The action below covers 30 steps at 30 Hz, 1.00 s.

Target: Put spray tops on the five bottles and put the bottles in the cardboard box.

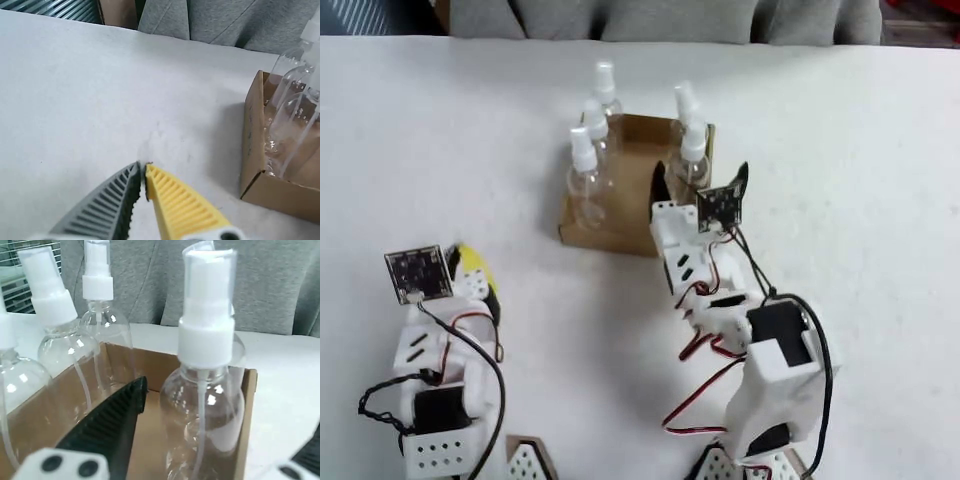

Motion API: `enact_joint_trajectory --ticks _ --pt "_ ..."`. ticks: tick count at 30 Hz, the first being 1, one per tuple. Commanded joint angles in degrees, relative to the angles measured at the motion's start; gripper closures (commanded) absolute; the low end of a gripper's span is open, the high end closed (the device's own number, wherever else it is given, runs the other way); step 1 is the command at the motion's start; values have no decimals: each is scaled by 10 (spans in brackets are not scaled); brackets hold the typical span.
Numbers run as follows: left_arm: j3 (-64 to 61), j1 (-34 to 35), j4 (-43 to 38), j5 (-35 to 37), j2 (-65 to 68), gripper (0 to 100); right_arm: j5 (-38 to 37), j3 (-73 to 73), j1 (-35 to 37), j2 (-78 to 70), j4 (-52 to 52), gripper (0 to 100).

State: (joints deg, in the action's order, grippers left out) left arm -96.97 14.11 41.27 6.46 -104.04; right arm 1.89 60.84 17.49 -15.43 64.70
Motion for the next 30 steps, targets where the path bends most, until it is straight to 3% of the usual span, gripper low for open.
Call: enact_joint_trajectory --ticks 1,10,25,30 --pt "0 5 2 -5 -6 980 3 -3 2 38 0 552" --pt "0 2 2 -5 -6 980 3 79 -27 175 -8 554" --pt "0 2 11 -8 -5 980 8 207 -145 416 -261 555" --pt "0 1 43 -71 -5 980 8 239 -182 469 -322 592"
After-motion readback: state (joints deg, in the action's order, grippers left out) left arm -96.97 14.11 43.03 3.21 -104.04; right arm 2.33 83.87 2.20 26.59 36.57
